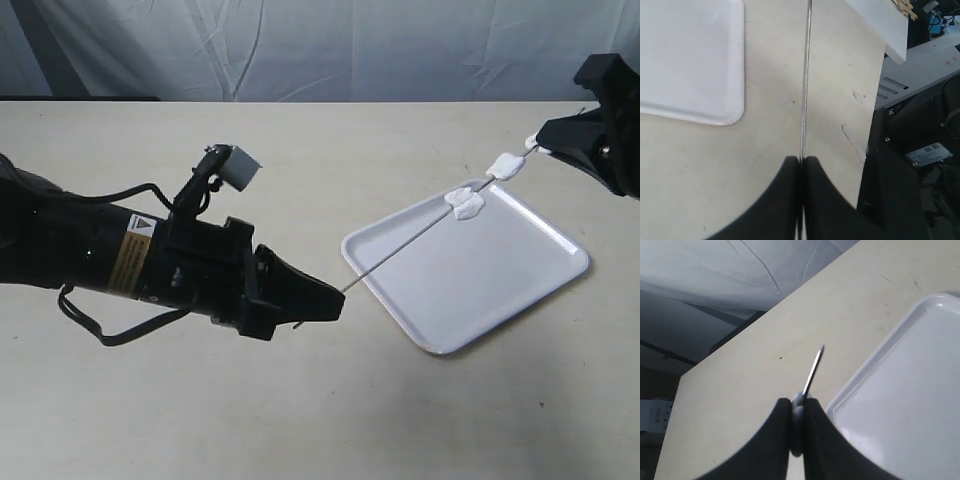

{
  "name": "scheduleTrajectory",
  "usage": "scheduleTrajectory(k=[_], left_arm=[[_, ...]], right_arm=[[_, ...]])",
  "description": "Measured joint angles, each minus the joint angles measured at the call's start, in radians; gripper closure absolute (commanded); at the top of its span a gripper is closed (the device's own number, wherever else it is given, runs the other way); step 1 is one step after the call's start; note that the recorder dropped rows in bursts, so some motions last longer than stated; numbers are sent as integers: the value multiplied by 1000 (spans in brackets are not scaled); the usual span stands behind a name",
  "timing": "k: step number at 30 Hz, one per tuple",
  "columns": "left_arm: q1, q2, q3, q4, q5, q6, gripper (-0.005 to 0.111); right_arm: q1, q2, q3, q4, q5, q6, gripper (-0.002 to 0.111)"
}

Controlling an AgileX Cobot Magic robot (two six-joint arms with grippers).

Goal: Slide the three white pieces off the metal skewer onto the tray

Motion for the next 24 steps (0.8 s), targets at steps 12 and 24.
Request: scheduleTrajectory(k=[12,24], left_arm=[[0,0,13,40,34,2,71],[-2,35,-98,26,107,79,50]], right_arm=[[-10,0,-6,-6,-60,-4,109],[-10,0,-6,-6,2,-8,109]])
